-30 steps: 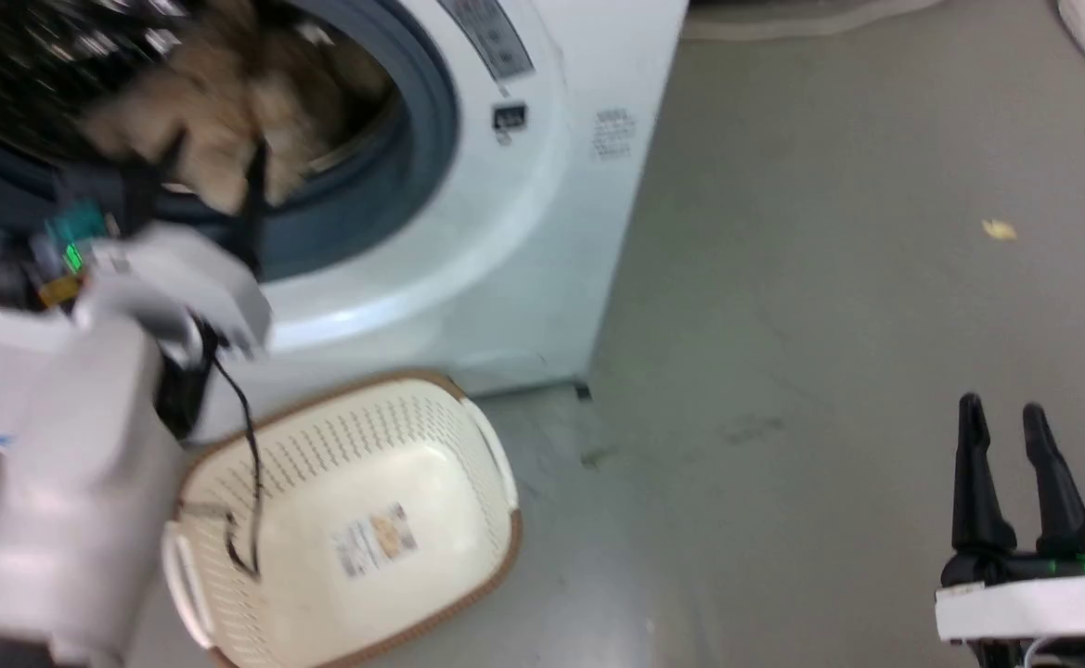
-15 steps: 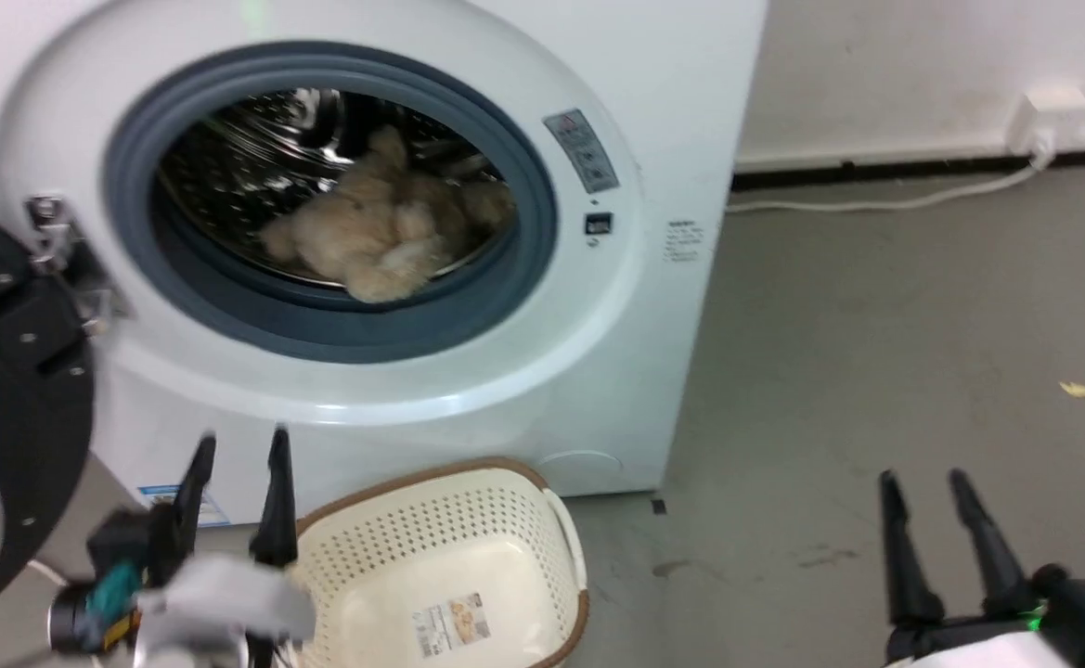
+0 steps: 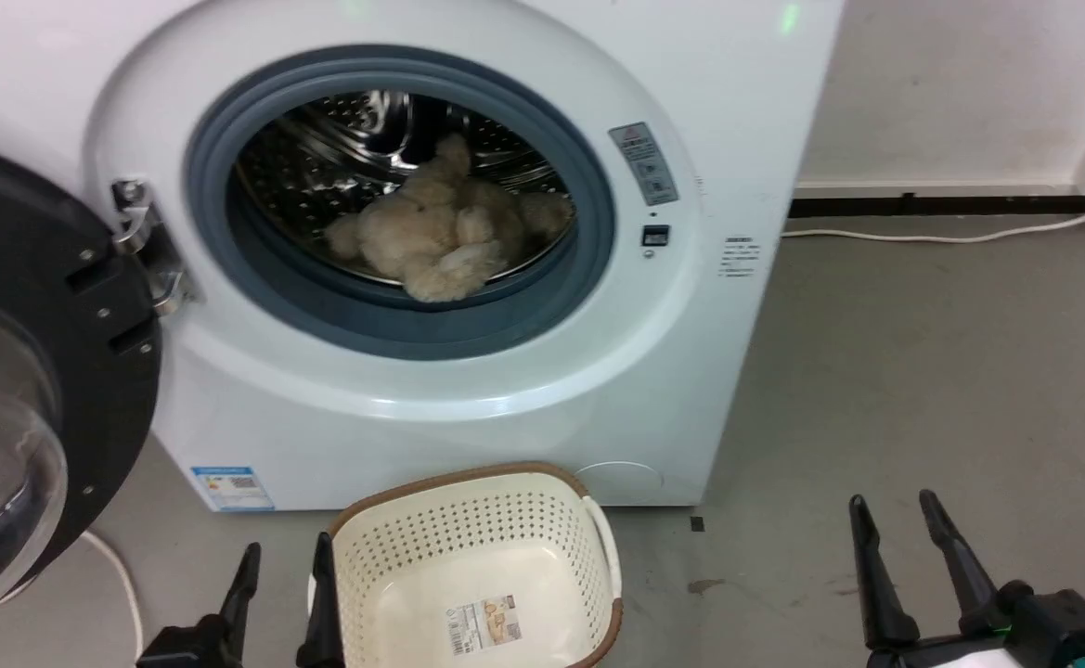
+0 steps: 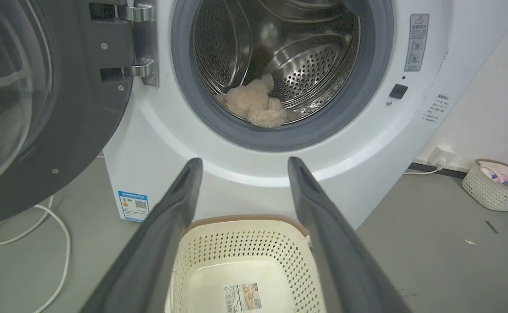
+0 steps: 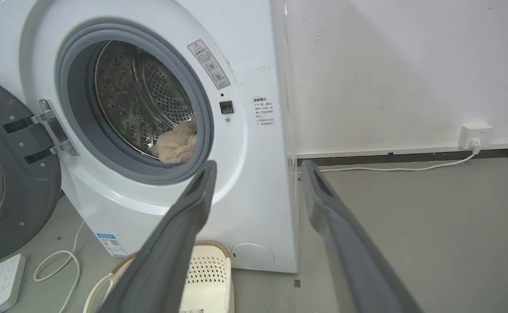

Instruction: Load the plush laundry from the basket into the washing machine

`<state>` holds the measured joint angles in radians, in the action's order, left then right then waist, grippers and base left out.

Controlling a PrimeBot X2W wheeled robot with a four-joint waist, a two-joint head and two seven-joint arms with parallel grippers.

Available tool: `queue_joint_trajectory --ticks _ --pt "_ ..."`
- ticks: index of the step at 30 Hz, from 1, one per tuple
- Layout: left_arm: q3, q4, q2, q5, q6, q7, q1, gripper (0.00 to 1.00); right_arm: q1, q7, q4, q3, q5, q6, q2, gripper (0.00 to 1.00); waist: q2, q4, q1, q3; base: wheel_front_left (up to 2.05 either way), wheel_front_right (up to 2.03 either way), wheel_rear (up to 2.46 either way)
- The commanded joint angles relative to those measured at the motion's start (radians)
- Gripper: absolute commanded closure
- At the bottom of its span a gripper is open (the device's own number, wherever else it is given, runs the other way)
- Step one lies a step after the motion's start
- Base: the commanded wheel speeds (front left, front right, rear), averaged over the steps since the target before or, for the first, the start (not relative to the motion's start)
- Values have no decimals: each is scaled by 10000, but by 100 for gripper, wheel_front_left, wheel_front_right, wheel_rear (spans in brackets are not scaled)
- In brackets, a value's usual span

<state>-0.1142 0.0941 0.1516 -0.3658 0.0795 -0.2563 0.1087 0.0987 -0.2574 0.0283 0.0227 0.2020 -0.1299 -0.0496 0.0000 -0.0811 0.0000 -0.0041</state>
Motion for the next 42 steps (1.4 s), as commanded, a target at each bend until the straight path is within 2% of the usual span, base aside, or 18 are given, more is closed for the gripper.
queue_joint_trajectory --ticks 1,14,15,42 --pt "35 -17 -43 171 -69 -54 129 0 165 -44 44 31 5 -8 -6 0 0 123 0 53 0 0 0" --pt "593 81 -673 1078 -539 -55 184 0 246 -44 -13 95 -39 -8 -6 0 0 504 0 293 0 0 0" --pt "582 67 -675 1004 -476 12 64 100 132 8 3 107 -5 0 0 100 0 509 0 293 0 0 0" --pt "701 -145 -747 1563 -543 549 -178 100 -104 549 -57 36 -430 -2 -1 100 0 573 1 240 0 0 0"
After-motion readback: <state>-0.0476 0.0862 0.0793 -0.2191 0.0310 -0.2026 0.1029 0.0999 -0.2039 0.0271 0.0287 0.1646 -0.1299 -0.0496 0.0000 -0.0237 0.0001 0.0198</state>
